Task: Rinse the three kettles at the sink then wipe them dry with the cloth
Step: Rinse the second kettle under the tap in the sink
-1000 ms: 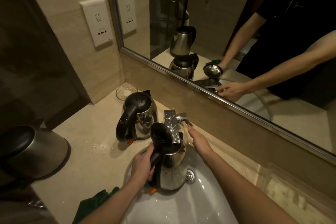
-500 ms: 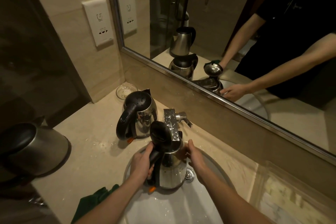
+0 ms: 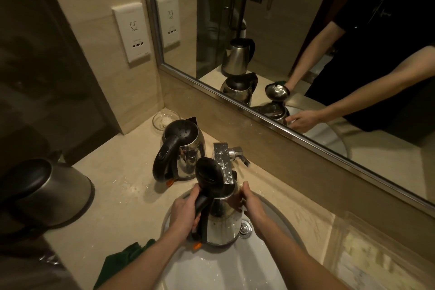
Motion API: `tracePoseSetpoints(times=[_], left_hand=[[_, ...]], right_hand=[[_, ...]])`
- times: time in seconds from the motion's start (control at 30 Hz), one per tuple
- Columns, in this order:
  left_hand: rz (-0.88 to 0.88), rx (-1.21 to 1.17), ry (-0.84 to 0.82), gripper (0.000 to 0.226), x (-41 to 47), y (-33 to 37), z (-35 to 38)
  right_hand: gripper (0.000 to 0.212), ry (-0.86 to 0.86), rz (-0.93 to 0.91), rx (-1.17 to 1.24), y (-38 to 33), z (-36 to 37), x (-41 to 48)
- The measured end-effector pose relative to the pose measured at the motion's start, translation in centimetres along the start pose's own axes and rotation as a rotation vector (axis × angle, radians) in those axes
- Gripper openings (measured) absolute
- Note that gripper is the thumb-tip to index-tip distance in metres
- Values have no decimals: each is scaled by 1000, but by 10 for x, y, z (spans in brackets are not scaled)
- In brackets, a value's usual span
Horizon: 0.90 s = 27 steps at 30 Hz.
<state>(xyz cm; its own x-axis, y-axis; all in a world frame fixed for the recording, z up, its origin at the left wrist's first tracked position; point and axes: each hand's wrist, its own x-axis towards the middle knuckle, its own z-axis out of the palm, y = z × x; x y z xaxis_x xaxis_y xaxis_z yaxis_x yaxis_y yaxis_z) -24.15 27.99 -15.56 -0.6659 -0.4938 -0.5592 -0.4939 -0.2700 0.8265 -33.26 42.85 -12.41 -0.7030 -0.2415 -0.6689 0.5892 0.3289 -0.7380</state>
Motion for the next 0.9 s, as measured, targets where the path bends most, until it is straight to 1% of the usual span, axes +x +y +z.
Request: tracePoseSetpoints(times=[0.3, 0.47, 0.83, 0.9], left_hand=[[-4, 1, 8, 56, 0, 1, 1], [5, -1, 17, 52, -1, 0, 3], [2, 7, 10, 53, 0, -1, 2], [1, 3, 2, 55, 1, -1, 2]], right_hand=[[57, -7, 3, -2, -3, 0, -2], [59, 1, 0, -22, -2, 0, -4], [54, -12, -14, 26, 0, -2, -3], [58, -16, -13, 22, -1, -2, -3]])
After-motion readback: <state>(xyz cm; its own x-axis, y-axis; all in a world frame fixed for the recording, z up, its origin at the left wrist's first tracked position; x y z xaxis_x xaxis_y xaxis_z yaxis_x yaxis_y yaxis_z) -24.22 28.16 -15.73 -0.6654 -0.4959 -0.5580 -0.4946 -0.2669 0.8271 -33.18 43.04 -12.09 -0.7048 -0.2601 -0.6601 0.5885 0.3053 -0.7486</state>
